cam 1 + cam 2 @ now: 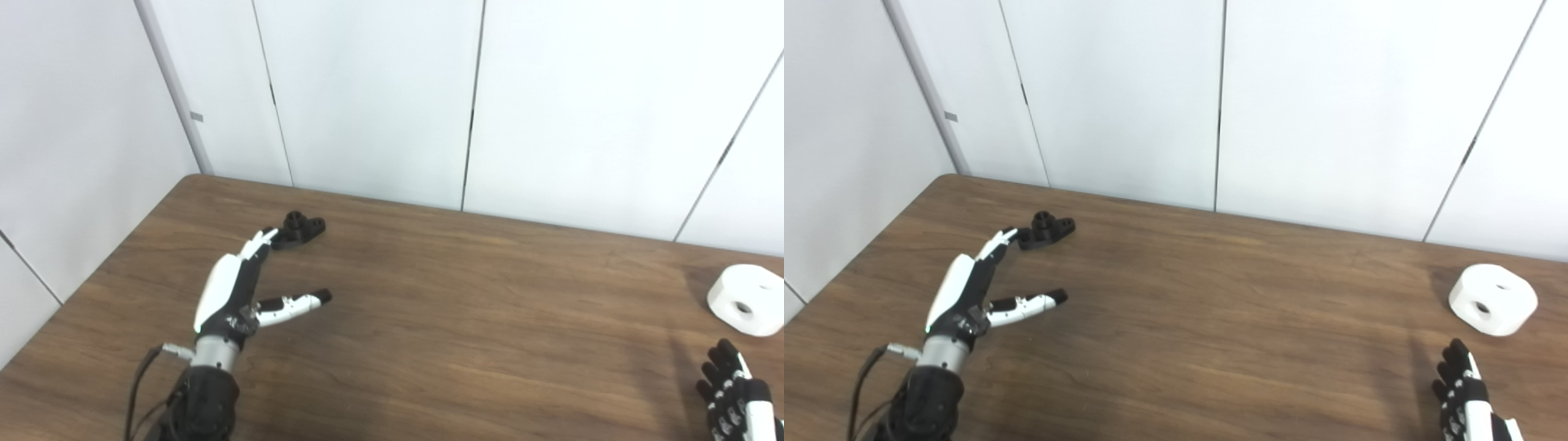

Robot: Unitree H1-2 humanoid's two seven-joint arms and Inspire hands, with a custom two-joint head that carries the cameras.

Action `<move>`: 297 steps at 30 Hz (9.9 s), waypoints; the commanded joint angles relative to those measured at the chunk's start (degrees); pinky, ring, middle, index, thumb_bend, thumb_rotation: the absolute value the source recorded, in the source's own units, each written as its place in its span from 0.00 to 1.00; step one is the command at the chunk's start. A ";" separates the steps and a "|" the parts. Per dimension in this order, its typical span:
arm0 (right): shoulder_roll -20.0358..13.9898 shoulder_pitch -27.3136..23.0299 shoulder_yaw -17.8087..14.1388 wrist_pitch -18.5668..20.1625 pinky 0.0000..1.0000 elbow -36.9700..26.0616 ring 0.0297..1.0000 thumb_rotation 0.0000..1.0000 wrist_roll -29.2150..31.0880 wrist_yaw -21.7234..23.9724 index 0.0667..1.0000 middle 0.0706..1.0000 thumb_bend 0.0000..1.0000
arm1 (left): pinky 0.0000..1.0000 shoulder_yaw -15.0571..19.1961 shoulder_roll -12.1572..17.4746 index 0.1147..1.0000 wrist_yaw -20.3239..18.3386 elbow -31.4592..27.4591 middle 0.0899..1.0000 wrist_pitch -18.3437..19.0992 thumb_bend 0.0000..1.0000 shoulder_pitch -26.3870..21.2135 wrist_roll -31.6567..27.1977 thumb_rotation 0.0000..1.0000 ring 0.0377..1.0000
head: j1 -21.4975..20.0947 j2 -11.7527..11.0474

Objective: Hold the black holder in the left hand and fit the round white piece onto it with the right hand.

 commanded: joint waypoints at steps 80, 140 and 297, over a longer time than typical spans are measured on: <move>0.37 1.02 1.39 2.49 1.00 -4.99 1.00 1.00 -3.69 -2.24 1.00 1.00 0.54 | 1.00 -11.82 9.48 0.75 8.82 51.75 0.94 -2.86 0.90 -31.59 2.76 0.34 1.00 | -2.45 1.29; -0.40 1.76 0.40 3.42 1.00 -5.81 1.00 1.00 -1.50 -1.62 1.00 1.00 0.58 | 0.99 -14.18 9.17 0.42 13.36 53.66 0.76 -8.17 0.52 -28.81 1.94 0.04 0.88 | -2.56 3.14; -23.04 -43.24 4.72 18.22 1.00 23.28 1.00 0.30 -64.21 24.88 0.80 1.00 0.99 | 0.88 -25.23 -3.48 0.42 -5.00 5.78 0.73 -23.18 0.52 3.67 21.61 0.04 0.83 | -41.34 8.55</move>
